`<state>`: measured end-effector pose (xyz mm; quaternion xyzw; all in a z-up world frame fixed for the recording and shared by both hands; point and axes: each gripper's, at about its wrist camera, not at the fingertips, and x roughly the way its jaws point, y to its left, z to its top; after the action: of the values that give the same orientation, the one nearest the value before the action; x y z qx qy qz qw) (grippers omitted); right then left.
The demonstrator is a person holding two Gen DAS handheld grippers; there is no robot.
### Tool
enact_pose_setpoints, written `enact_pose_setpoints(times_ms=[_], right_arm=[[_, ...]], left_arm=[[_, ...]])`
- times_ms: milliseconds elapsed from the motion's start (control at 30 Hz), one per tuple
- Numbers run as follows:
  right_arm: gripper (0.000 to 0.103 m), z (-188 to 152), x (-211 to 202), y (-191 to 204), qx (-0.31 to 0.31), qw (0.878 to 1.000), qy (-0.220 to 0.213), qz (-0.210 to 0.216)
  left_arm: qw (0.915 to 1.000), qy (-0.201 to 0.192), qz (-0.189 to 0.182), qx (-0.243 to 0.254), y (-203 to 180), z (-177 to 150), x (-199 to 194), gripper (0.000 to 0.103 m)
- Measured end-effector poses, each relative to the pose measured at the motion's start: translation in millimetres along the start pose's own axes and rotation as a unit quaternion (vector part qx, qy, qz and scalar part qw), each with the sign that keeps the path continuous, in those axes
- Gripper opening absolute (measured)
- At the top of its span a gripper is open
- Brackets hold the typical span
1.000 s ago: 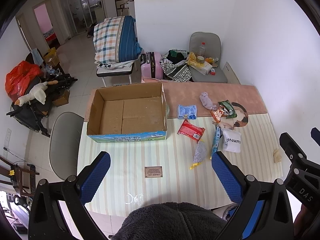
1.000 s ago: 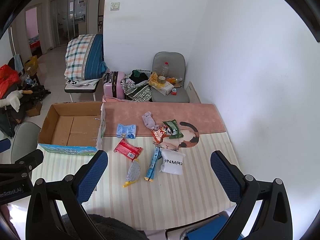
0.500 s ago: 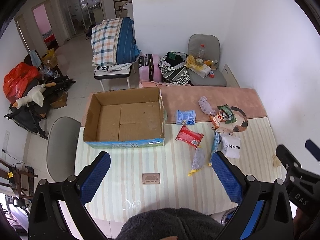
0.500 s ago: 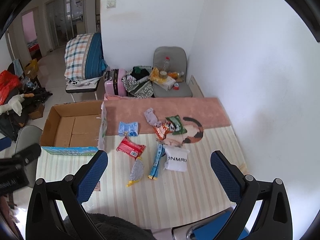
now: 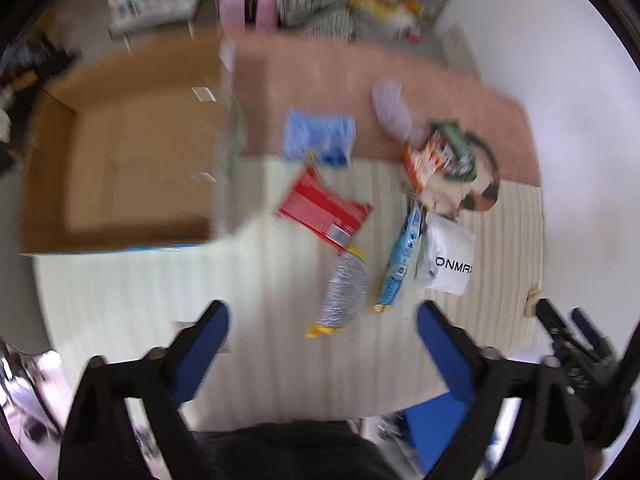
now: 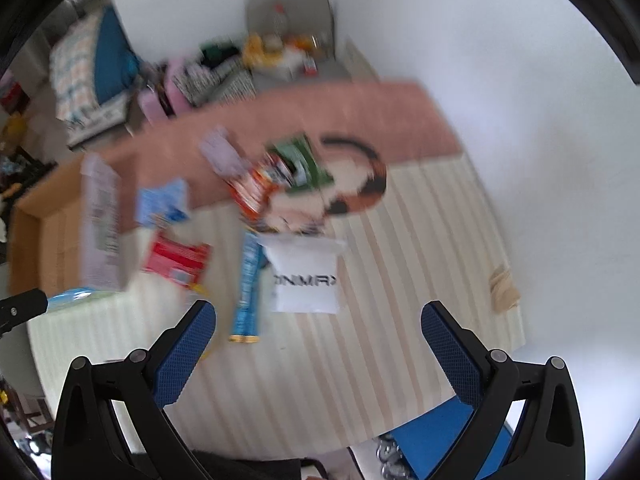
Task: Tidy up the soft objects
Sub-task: 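Grasp the red snack bag with the left tool while the right tool grasps the white ONMAX pouch, then carry both bags into the cardboard box and open both tools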
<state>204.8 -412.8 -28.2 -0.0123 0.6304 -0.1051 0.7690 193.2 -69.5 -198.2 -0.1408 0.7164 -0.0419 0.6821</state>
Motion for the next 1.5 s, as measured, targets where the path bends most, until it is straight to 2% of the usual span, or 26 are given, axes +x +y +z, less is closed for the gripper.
enact_pose_setpoints(times_ms=[67,133,233,300,433,500,533,567,600,733,800,833,900,967,1033,1100,1233,1267,1400,1500], right_arm=[[0.103,12.2,49.9,-8.1,0.014,0.999,0.037,0.009],[0.103,19.9,98.3,-11.4,0.023,0.997,0.071,0.020],[0.103,24.5,149.4,-9.5,0.034,0.993,0.109,0.037],[0.103,25.3,170.0,-6.4,0.040,0.990,0.124,0.043],[0.103,26.0,199.8,-3.3,0.056,0.988,0.137,0.049],[0.103,25.6,212.1,-1.0,0.061,0.986,0.146,0.055],[0.103,25.5,217.9,0.6,0.061,0.985,0.150,0.059],[0.103,25.5,222.2,1.7,0.060,0.984,0.153,0.063],[0.103,25.2,226.3,3.5,0.056,0.984,0.158,0.067],[0.101,20.0,236.8,14.0,0.028,0.982,0.176,0.067],[0.101,14.0,245.0,15.4,0.025,0.978,0.191,0.075],[0.101,10.8,247.6,15.8,0.028,0.977,0.196,0.077],[0.101,3.6,258.0,14.8,0.033,0.976,0.201,0.074],[0.101,-2.7,265.4,12.3,0.043,0.975,0.204,0.077],[0.100,-9.4,270.8,11.4,0.051,0.974,0.206,0.082],[0.095,-17.0,276.6,11.5,0.054,0.974,0.206,0.082],[0.085,-33.9,290.8,8.9,0.062,0.975,0.197,0.087],[0.083,-37.8,291.5,9.3,0.062,0.975,0.194,0.088],[0.076,-52.2,288.5,5.8,0.078,0.976,0.176,0.102],[0.075,-60.0,280.0,2.7,0.084,0.978,0.159,0.108]], left_arm=[[0.9986,0.041,-0.016,-0.028,-5.5,22.8,40.5,0.078],[0.9945,0.078,-0.022,-0.066,-5.8,43.6,80.3,0.078],[0.9834,0.129,-0.046,-0.119,-2.1,65.6,129.4,0.078],[0.9759,0.141,-0.054,-0.157,5.3,76.5,151.4,0.078],[0.9503,0.179,-0.077,-0.243,21.0,89.8,195.0,0.078],[0.9476,0.192,-0.056,-0.250,20.1,94.9,206.5,0.078],[0.9486,0.189,-0.045,-0.250,19.3,95.3,208.4,0.077],[0.9525,0.185,-0.030,-0.240,16.7,95.9,209.1,0.069],[0.9573,0.181,-0.018,-0.225,12.6,97.8,207.9,0.067],[0.9827,0.151,0.052,-0.094,-19.2,96.2,196.3,0.059],[0.9855,0.142,0.090,-0.027,-35.9,92.9,194.3,0.058],[0.9836,0.140,0.112,0.019,-47.6,89.7,194.1,0.058],[0.9785,0.140,0.135,0.068,-63.7,86.8,201.9,0.061],[0.9787,0.135,0.138,0.070,-67.5,87.5,202.3,0.061],[0.9824,0.130,0.126,0.044,-65.5,89.9,201.7,0.061],[0.9852,0.128,0.113,0.017,-60.4,91.1,195.9,0.061],[0.9885,0.115,0.098,-0.012,-56.2,83.9,191.0,0.048],[0.9890,0.110,0.098,-0.011,-55.0,83.3,186.1,0.044],[0.9907,0.074,0.113,0.020,-75.1,66.8,158.2,0.043],[0.9932,0.062,0.093,0.033,-91.0,52.7,125.8,0.043]])
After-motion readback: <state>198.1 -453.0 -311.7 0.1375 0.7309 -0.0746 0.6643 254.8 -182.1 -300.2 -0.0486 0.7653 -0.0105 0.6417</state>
